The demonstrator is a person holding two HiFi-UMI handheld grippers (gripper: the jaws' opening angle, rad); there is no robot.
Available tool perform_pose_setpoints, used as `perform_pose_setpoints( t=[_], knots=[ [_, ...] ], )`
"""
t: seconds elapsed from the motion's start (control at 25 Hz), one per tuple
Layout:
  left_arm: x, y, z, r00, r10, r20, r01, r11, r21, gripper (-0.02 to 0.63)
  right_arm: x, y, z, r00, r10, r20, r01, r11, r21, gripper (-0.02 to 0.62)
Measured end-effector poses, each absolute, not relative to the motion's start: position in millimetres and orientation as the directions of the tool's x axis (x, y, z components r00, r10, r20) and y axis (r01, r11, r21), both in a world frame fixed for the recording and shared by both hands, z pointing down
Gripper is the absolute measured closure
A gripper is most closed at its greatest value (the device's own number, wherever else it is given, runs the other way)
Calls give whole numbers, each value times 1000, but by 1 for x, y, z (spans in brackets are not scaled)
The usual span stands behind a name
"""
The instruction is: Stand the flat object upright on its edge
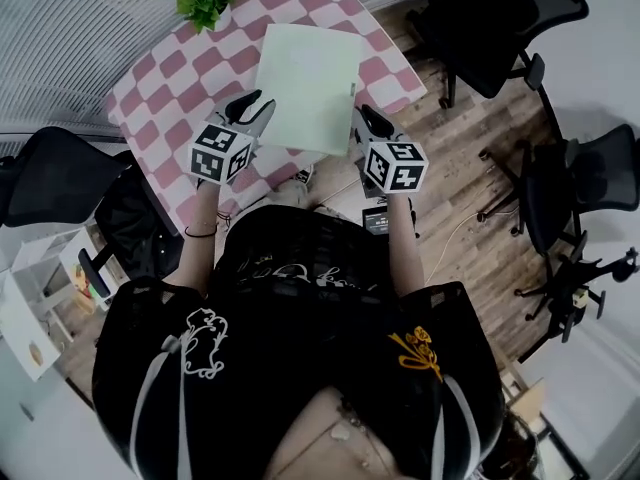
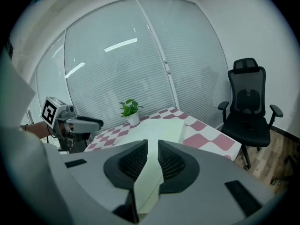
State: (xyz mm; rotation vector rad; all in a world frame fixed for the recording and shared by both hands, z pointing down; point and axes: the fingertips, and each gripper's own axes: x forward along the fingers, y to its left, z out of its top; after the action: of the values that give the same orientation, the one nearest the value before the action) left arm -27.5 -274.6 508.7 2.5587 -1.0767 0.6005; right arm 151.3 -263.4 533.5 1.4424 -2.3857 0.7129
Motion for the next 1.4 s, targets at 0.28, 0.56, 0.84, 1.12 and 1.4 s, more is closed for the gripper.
perform_pose_setpoints(
  t=[0.28,0.56,0.84,1.12,1.4],
  knots=[
    [-41,-321,560,666,-500,554,-701,-674,234,327,150,-313,578,-506,-673,539,-857,320,-404,389],
    [-48,-344,613,708,-395,585,-684,-591,428,218,148,-335,620,-503,-602,620,-856,253,-450,332],
    [-45,-363,632,751,-398,527,-660,-473,584,216,144,-346,638,-544,-579,607,-801,143,-581,328],
    [-39,-364,640,773,-371,514,-634,-444,633,218,144,-348,641,-575,-564,592,-773,137,-619,328],
    [-40,-360,637,744,-362,562,-666,-468,581,232,144,-345,637,-552,-563,615,-804,166,-571,329]
  ],
)
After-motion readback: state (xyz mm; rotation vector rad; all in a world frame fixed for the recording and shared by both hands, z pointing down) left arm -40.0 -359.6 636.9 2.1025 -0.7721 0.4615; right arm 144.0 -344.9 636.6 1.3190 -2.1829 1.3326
